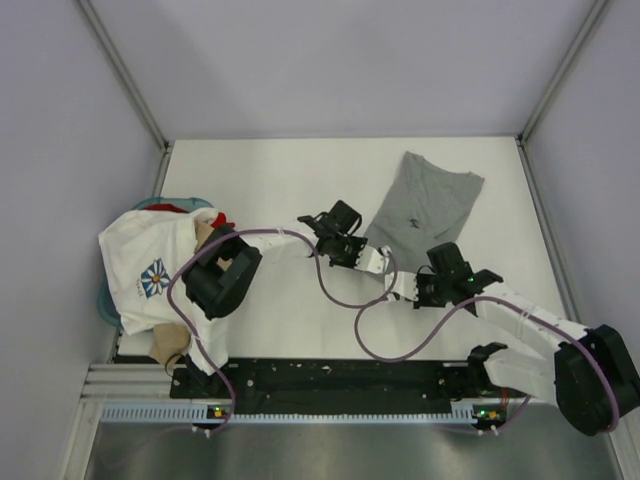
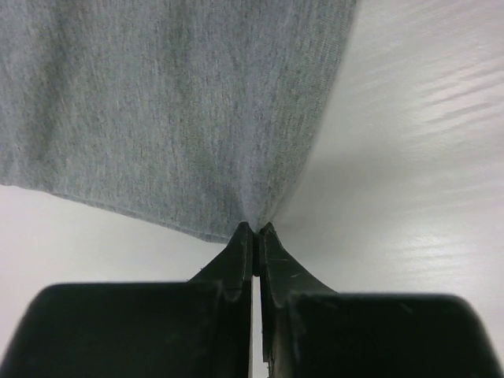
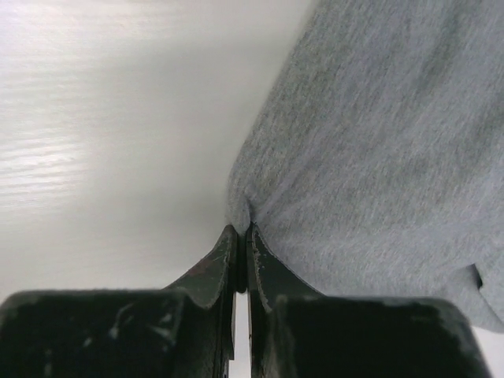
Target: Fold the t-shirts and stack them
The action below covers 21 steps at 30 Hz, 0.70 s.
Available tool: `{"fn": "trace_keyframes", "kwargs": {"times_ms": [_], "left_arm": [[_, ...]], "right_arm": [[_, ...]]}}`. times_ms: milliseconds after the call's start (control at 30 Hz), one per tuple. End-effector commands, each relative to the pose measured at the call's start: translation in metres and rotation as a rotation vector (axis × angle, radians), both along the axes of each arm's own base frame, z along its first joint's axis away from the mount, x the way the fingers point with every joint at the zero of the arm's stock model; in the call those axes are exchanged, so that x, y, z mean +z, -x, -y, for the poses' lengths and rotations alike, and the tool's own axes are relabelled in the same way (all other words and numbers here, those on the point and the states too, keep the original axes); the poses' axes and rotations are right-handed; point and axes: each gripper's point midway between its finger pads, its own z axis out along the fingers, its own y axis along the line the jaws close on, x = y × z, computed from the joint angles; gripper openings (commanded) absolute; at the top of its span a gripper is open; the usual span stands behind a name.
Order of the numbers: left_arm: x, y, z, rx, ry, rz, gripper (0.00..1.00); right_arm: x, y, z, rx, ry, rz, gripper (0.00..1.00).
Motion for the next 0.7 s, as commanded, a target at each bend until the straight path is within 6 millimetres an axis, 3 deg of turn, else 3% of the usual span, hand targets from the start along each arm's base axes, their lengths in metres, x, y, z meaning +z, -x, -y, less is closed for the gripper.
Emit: {"fn": "trace_keyframes", "kwargs": {"times_ms": [0,100,333,500,667], "left_arm": [[0.024,0.03,-0.025,0.064,-0.043,-0.086,0.0],[0.044,0.05,-0.039,0.083,-0.036,-0.125,0.0],[0.065,0.12,-0.082,0.077,-0.143,-0.357,0.0],[0.107,0.148,-0.079,0.076,-0.131,-0.418,0.0],[0.139,0.167,-0.08,0.069,-0.106,-0.482,0.0]], "right_arm": [[0.025,0.035,-0.023,0.064,-0.081,-0.109,0.0],[0.038,0.06,-0.025,0.104,-0.09,-0.161,0.0],[0.088,0.108,-0.036,0.217,-0.214,-0.236,0.0],[0.135,0.129,-0.049,0.243,-0.348,-0.278,0.0],[0.157,0.147,-0.057,0.281,-0.44,-0.322,0.0]]}}
